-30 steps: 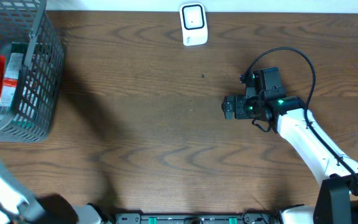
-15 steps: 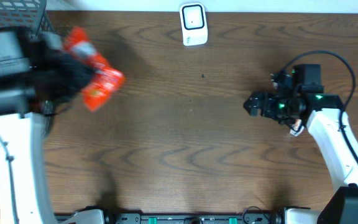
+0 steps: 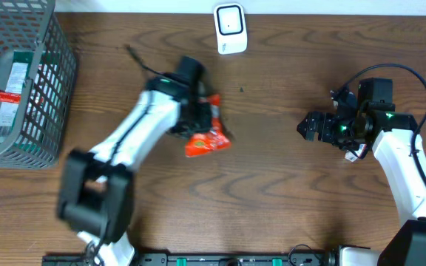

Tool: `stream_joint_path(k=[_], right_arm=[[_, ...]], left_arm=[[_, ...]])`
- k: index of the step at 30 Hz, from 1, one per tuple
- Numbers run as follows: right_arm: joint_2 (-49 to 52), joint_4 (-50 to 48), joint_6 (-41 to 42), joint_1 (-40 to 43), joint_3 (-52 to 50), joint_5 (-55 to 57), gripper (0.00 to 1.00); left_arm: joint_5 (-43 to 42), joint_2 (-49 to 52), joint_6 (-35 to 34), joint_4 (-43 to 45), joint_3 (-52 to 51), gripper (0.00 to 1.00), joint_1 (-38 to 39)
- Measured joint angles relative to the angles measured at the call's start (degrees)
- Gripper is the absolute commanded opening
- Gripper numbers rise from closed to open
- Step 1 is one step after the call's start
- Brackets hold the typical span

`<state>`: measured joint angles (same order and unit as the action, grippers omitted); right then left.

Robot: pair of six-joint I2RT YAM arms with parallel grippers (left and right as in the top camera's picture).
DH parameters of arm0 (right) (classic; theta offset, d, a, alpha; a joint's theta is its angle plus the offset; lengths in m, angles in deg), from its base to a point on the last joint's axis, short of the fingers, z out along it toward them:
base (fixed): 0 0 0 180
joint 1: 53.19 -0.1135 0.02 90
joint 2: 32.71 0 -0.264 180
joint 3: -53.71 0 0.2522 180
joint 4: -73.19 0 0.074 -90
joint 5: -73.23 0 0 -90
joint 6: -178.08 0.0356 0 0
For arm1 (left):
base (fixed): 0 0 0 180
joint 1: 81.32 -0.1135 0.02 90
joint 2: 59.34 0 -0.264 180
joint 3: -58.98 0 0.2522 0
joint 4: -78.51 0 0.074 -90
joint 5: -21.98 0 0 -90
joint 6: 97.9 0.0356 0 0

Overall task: Scan the item barcode
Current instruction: 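Lift the red snack bag out and bring it to table center, then move the right gripper toward the red bag held by the left gripper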

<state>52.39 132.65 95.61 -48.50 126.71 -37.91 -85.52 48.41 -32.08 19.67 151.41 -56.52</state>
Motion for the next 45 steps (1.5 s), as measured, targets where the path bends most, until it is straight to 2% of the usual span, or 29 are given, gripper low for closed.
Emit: stream_joint_path(k=[1, 3, 4, 6, 11, 13, 14, 16, 18, 19, 22, 32, 34, 43, 45], right_arm=[[0.0, 0.02, -0.11, 0.0, 0.0, 0.0, 0.99], [0.0, 0.02, -0.2, 0.0, 0.0, -0.07, 0.99], [0.0, 0.02, -0.2, 0.0, 0.0, -0.04, 0.99], [0.0, 0.0, -0.22, -0.04, 0.0, -0.07, 0.99], [0.0, -0.04, -0.37, -0.37, 0.0, -0.09, 0.99], [0.0, -0.04, -0.39, -0.92, 0.0, -0.42, 0.93], [0.0, -0.11, -0.5, -1.25, 0.0, -0.98, 0.82], [0.0, -0.28, -0.31, -2.08, 0.0, -2.62, 0.64], [0.0, -0.85, -0.42, -3.23, 0.0, -4.66, 0.41], [0.0, -1.2, -0.26, -3.8, 0.0, -5.66, 0.22], [0.0, -3.28, 0.59, -6.58, 0.0, -8.28, 0.02], [0.0, -7.72, 5.92, -16.59, 0.0, -10.6, 0.01], [0.0, -9.22, 6.88, -18.25, -0.04, -10.71, 0.01], [0.02, -16.74, 9.92, -21.7, -5.53, -11.08, 0.01], [0.0, -18.21, 10.1, -22.29, -7.37, -11.15, 0.01]], left_arm=[[0.04, 1.77, 0.0, 0.9, -0.02, 0.22, 1.36], [0.07, 3.82, 0.0, 1.95, -0.2, 0.55, 3.26], [0.07, 4.42, 0.04, 2.14, -0.24, 0.62, 3.93], [-0.02, 4.55, -0.09, 2.45, -0.26, 0.65, 4.48], [0.07, 3.85, 1.2, 2.32, 0.2, 0.65, 3.34], [0.11, 3.3, 1.92, 2.34, 0.2, 0.65, 2.49], [0.37, 2.95, 2.12, 2.38, 0.22, 0.63, 2.1], [1.29, 2.32, 2.25, 2.62, 0.22, 0.49, 1.42], [2.89, 1.92, 3.06, 3.13, 0.22, 0.36, 0.83], [3.48, 1.86, 3.17, 3.39, 0.22, 0.33, 0.72], [4.83, 1.86, 3.26, 4.48, 0.22, 0.33, 0.55], [5.86, 1.86, 3.28, 6.32, 0.15, 0.33, 2.32], [5.88, 2.01, 3.28, 6.56, -0.17, 0.3, 2.32], [5.88, 5.35, 3.28, 4.46, -0.7, 0.29, 2.32], [5.88, 5.4, 3.28, 3.5, -0.72, 0.22, 2.32]])
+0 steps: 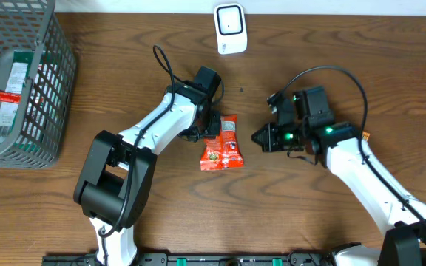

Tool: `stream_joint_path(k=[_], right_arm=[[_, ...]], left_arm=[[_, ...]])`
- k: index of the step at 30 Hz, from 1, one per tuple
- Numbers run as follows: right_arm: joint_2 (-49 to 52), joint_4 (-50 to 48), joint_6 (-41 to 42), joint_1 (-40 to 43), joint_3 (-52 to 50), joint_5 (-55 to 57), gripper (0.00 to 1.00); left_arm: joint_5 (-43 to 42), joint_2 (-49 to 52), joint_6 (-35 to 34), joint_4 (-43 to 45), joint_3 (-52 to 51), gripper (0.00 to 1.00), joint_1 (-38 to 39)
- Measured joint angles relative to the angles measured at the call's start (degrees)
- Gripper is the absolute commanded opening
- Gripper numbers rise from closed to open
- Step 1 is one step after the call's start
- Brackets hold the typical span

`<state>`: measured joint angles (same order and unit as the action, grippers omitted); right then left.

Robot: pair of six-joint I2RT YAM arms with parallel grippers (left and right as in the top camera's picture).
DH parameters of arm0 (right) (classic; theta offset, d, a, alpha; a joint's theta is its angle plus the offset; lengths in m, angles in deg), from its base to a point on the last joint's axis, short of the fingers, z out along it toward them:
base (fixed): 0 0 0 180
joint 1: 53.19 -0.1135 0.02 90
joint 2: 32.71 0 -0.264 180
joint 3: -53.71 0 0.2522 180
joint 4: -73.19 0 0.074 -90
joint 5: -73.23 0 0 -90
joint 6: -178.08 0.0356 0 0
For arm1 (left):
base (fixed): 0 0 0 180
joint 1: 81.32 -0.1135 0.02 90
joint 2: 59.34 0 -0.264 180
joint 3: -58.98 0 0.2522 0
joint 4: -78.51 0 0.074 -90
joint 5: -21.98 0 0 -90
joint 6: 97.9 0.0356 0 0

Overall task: Scan the item barcode
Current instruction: 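Move the right gripper toward the red bag held by the left gripper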

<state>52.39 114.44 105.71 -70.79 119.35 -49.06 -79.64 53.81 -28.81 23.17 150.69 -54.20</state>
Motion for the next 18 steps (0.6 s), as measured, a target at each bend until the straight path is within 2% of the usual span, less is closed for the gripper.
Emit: stream_joint_path(k=[9, 12, 15, 18], right_arm=[[0.0, -2.6, 0.52, -4.04, -2.47, 0.61, 0.02], [0.02, -3.63, 2.03, -5.66, -2.47, 2.69, 0.14], [0.0, -5.31, 2.97, -7.78, -2.47, 5.44, 0.18], [0.02, -7.08, 3.3, -9.86, -2.47, 8.35, 0.28]], left_arm=[[0.24, -0.79, -0.02, -1.49, -0.09, 0.22, -0.2], [2.03, -2.71, -0.72, -1.53, -0.09, 0.25, -0.33], [3.48, -4.76, -1.53, -1.97, -0.07, 0.25, -0.42], [4.31, -5.31, -1.81, -2.05, -0.07, 0.26, -0.44]])
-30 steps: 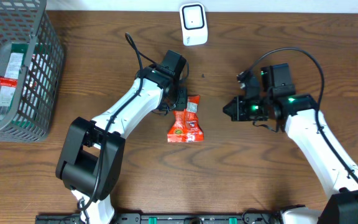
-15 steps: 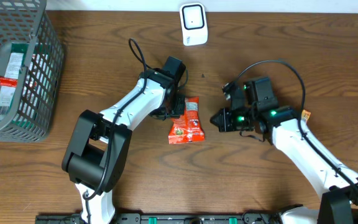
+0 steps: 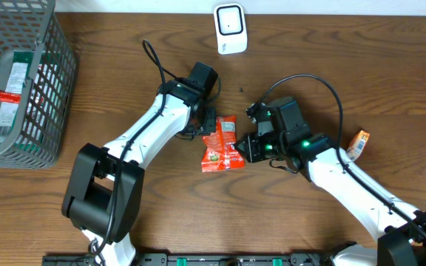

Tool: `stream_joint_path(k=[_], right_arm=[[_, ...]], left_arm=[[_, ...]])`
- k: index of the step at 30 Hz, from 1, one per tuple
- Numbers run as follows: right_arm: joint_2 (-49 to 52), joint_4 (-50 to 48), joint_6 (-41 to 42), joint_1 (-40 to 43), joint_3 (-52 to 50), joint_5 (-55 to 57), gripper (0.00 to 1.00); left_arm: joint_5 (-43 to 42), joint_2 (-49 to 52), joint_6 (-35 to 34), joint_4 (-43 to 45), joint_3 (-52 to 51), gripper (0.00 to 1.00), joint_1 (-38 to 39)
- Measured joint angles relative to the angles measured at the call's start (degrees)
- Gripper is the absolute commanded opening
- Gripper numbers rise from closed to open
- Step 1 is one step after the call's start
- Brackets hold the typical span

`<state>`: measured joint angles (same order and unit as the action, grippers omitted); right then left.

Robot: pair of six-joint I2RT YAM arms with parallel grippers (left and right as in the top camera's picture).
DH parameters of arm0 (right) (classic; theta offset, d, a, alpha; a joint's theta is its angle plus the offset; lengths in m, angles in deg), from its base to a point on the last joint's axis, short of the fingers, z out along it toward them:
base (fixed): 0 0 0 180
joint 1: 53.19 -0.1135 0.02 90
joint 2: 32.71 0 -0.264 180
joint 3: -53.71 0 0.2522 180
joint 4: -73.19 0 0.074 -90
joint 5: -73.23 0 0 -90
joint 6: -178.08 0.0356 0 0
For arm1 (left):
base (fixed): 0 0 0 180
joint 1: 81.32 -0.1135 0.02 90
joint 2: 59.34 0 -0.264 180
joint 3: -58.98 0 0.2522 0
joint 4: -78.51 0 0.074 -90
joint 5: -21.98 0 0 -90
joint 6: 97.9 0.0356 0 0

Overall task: Scan the item barcode
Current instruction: 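Move the right gripper toward the red bag held by the left gripper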

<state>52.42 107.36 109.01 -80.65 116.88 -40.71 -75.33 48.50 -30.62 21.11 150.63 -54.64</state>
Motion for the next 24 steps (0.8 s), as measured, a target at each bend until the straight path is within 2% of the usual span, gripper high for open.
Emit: stream_joint_path(k=[4, 11, 16, 20, 24], right_arm=[[0.0, -2.25, 0.7, -2.08, 0.0, 3.32, 0.4], [-0.02, -2.69, 2.8, -3.43, 0.0, 7.56, 0.44], [0.0, -1.51, 3.08, -3.23, 0.0, 8.48, 0.45], [0.0, 0.92, 3.23, -1.92, 0.0, 8.59, 0.46], [-0.02, 4.37, 3.34, 2.51, -0.02, 8.17, 0.49]], left_arm=[[1.09, 0.0, -1.33, 0.22, -1.27, 0.25, 0.0], [2.54, 0.0, -4.9, 4.31, -10.23, 0.25, 0.02], [1.55, 0.0, -7.3, 4.72, -12.85, 0.25, 0.04], [-3.61, 0.0, -7.91, 7.96, -12.85, 0.25, 0.33], [-13.31, 0.0, -8.59, 13.27, -12.85, 0.26, 2.4]])
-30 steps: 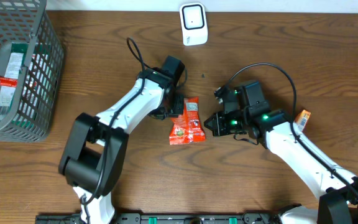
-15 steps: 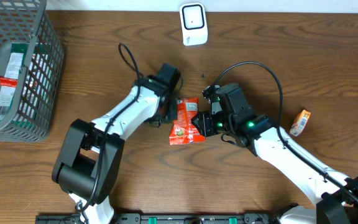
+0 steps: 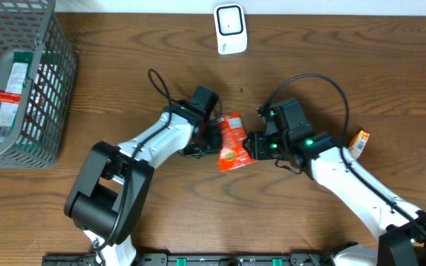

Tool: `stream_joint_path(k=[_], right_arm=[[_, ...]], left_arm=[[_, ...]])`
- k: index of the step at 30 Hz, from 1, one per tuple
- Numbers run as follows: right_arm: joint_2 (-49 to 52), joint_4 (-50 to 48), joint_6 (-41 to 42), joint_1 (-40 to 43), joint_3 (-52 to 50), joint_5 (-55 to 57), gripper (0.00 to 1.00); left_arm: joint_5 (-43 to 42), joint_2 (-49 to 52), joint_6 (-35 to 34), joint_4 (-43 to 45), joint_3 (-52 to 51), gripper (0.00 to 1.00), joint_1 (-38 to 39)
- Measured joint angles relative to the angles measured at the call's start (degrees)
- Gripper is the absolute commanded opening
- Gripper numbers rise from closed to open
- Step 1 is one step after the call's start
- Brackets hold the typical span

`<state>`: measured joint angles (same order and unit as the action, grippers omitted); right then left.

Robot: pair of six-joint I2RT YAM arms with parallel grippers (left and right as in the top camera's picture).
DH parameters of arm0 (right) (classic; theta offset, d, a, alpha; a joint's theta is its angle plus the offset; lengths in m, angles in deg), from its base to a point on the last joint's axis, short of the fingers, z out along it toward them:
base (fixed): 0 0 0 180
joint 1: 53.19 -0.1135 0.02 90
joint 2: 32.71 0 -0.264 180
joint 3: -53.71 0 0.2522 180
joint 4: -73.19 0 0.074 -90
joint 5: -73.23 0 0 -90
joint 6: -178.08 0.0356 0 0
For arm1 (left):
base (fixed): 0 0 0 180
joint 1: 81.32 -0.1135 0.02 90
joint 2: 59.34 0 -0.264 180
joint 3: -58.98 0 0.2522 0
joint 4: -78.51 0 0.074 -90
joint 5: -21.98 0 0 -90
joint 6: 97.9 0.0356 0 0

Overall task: Scan the item barcode
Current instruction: 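Move the right gripper toward the red bag held by the left gripper, then grasp the red bag with the right gripper and open the left gripper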

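The item is a red-orange snack packet (image 3: 232,140) with a white label patch, held tilted between the two arms at mid-table. My left gripper (image 3: 211,137) grips its left edge. My right gripper (image 3: 251,145) is closed over its right edge. The fingertips of both are dark and partly hidden by the packet. The white barcode scanner (image 3: 229,28) stands at the table's far edge, well beyond the packet.
A grey wire basket (image 3: 46,89) holding packaged goods stands at the far left. A small orange item (image 3: 358,142) lies on the wood right of my right arm. Cables loop above both wrists.
The packet has shifted right and turned, from lying flat below the left gripper to tilted between both grippers. The left gripper moved down and right with it. The right gripper backed slightly right.
At first my left gripper held the packet left of centre, with the right arm far to the right. Then the packet lay at mid-table with the right gripper approaching. Then the right gripper touched its right edge. Now both grippers hold it.
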<state>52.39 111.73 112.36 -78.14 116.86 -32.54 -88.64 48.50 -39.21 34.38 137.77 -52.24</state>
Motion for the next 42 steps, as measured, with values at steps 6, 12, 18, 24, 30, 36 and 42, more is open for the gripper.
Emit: stream_joint_path(k=[6, 12, 18, 24, 30, 36, 42], right_arm=[[0.02, 3.74, -0.39, 9.97, -0.02, -6.23, 0.52], [0.02, 7.43, -2.49, 17.55, -0.02, -12.41, 0.57], [0.02, 8.44, -5.51, 18.73, -0.02, -14.51, 0.59], [0.02, 7.96, -6.34, 18.58, -0.02, -14.45, 0.58], [0.02, 5.57, -6.78, 17.46, -0.02, -12.68, 0.52], [0.02, -0.35, -9.31, 15.47, -0.02, -11.37, 0.52], [0.7, -6.1, -12.76, 9.49, -0.02, -6.43, 0.54]], left_arm=[[-9.35, 0.0, -0.42, 4.46, 0.0, 0.31, 6.69], [-12.11, 0.0, 0.74, 4.83, 0.0, 0.34, 10.29], [-5.07, -1.81, 4.83, 3.85, 1.11, 0.34, 8.07], [8.37, -7.19, 9.09, 3.65, 2.23, 0.34, 6.08], [13.92, -7.15, 8.2, 2.34, 2.56, 0.34, 4.37], [17.59, -4.92, 2.73, 1.68, 2.56, 0.29, 3.96], [13.49, -1.66, -1.57, -1.22, 2.56, 0.29, 3.98]])
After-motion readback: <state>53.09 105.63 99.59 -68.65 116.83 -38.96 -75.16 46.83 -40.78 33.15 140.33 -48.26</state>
